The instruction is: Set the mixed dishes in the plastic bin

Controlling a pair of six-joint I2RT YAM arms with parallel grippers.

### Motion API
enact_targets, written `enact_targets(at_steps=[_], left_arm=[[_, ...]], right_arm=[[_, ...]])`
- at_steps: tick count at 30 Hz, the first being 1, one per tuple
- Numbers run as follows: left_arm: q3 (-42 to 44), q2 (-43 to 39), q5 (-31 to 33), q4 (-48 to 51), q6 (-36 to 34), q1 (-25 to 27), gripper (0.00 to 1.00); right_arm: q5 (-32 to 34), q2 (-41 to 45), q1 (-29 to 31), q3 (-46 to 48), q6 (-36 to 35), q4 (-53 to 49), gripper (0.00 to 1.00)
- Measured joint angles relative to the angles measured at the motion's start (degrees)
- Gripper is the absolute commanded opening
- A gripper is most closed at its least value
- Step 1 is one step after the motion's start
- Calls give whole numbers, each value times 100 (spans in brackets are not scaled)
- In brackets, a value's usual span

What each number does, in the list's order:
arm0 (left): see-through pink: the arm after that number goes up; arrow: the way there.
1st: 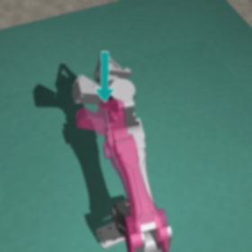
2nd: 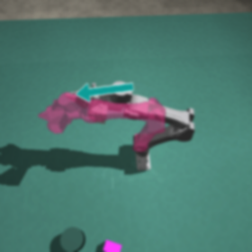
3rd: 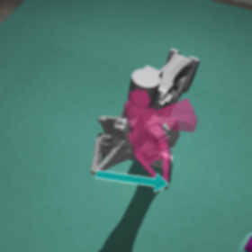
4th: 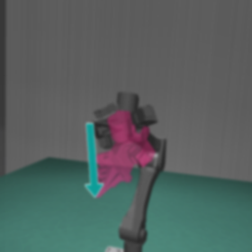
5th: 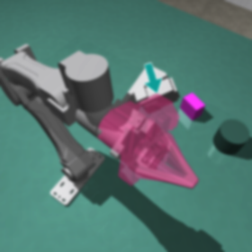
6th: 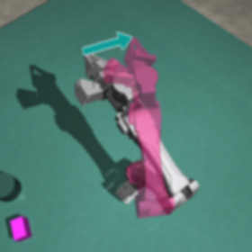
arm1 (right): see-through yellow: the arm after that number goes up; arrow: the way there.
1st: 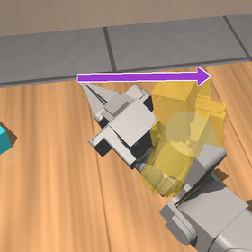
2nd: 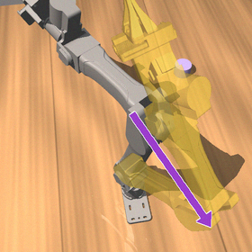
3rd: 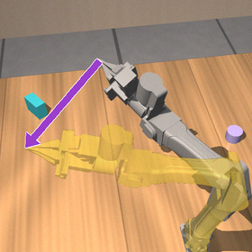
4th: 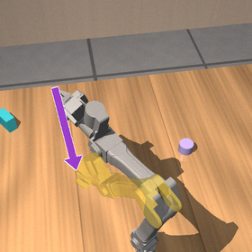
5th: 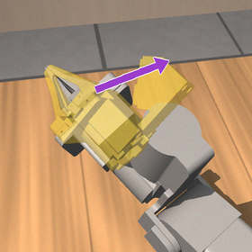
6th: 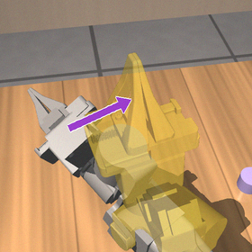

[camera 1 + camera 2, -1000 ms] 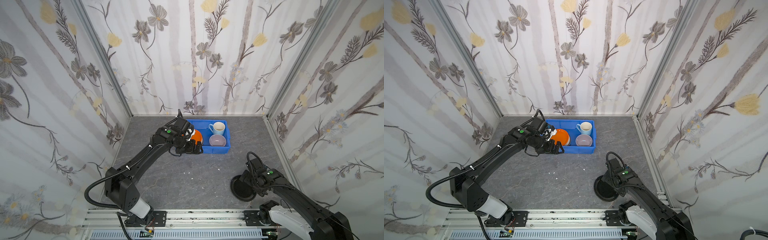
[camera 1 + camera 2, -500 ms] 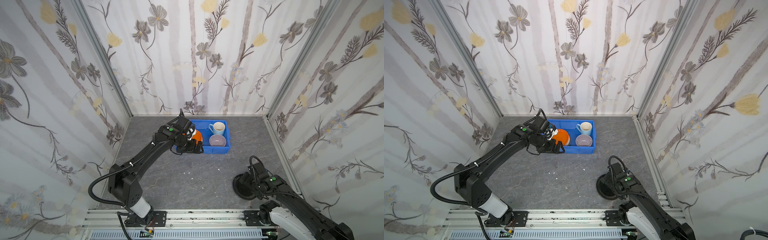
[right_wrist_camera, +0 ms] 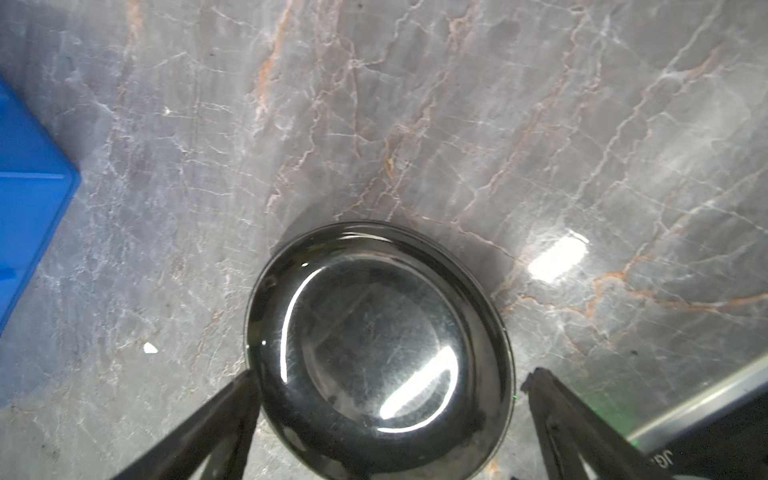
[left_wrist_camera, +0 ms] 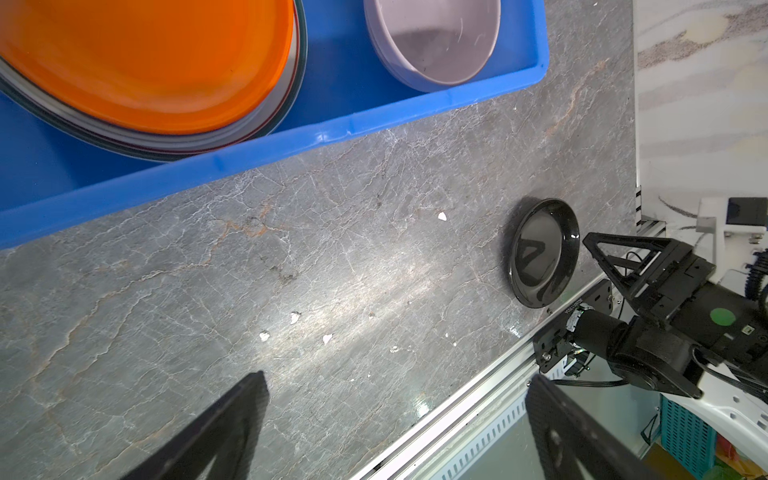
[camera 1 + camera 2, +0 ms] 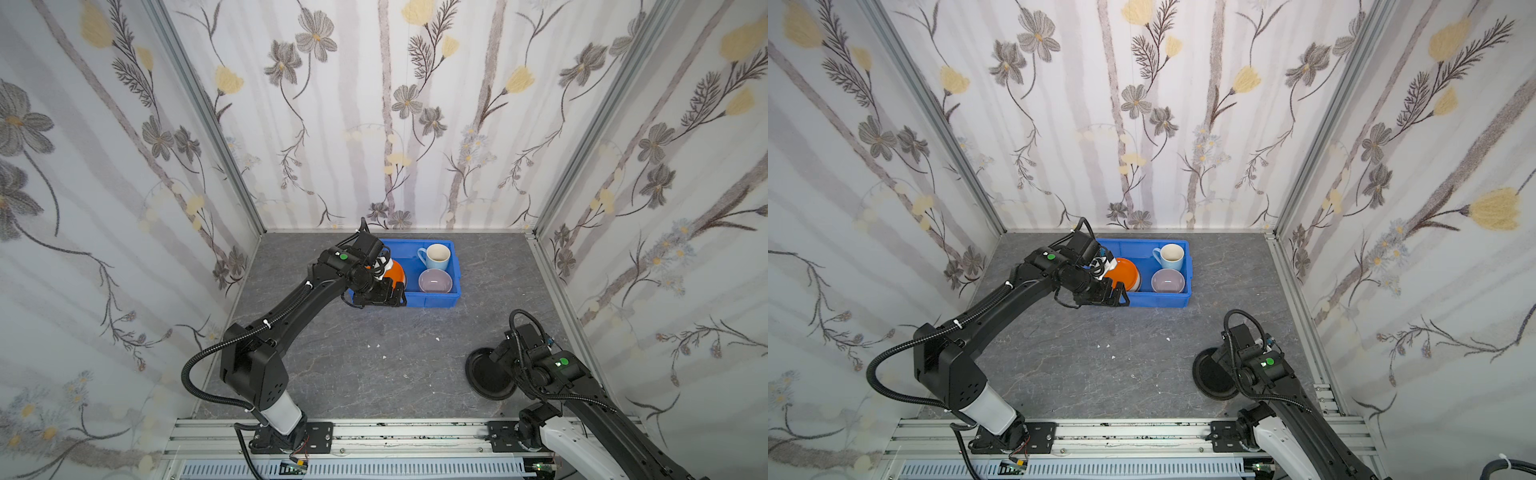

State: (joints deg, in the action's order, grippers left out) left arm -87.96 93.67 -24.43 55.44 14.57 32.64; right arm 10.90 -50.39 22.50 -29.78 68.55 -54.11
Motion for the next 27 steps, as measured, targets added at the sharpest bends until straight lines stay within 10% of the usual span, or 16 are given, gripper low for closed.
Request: enact_targets(at_steps=[27], left_arm=[[205,-17,-367,-28,-81,-369,100]], right_arm=[[-501,-540,-7,896,352,1419,90]])
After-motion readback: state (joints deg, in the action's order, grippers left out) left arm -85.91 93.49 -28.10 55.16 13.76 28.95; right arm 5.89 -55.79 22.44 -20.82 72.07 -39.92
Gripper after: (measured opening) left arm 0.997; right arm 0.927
